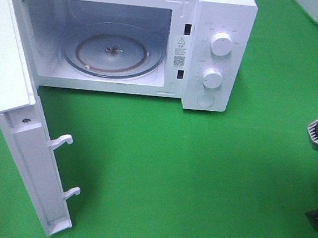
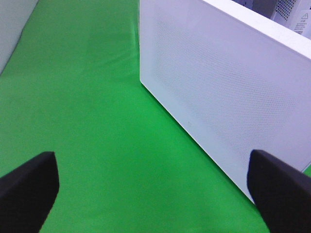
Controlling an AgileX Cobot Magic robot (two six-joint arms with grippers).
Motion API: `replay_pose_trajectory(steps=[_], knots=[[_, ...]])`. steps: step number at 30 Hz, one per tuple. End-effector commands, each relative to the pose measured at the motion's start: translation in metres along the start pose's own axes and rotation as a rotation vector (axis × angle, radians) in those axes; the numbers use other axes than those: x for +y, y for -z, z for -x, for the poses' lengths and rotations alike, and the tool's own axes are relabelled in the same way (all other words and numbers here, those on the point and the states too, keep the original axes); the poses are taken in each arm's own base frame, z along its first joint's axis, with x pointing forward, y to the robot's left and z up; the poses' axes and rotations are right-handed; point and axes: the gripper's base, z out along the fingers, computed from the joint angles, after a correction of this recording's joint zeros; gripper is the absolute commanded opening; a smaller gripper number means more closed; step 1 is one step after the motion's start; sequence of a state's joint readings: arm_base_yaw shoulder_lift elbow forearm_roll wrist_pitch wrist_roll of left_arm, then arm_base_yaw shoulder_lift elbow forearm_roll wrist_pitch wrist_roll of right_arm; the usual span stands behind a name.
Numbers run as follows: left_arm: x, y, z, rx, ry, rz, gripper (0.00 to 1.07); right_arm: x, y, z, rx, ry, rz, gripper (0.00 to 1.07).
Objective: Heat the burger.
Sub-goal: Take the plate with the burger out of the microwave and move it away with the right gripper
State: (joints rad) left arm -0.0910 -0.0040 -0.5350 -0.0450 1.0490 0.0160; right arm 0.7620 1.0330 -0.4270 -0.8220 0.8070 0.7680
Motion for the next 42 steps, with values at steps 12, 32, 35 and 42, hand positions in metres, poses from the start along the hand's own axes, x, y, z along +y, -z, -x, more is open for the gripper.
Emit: replay_pose_trajectory(steps=[12, 32, 35, 42], knots=[[0.000, 0.002, -0.002, -0.017, 0.001, -0.001, 0.98, 0.000, -0.034, 0.012, 0.023, -0.113, -0.054, 0.00], [0.000, 0.002, -0.002, -0.017, 0.001, -0.001, 0.98, 0.013, -0.090, 0.011, 0.141, -0.177, -0.046, 0.00], [0.000, 0.002, -0.002, -0.017, 0.001, -0.001, 0.98, 0.020, -0.100, 0.009, 0.169, -0.154, -0.041, 0.00], [0.000, 0.002, -0.002, -0.017, 0.001, -0.001, 0.98, 0.027, -0.113, 0.004, 0.208, -0.169, -0.059, 0.00]])
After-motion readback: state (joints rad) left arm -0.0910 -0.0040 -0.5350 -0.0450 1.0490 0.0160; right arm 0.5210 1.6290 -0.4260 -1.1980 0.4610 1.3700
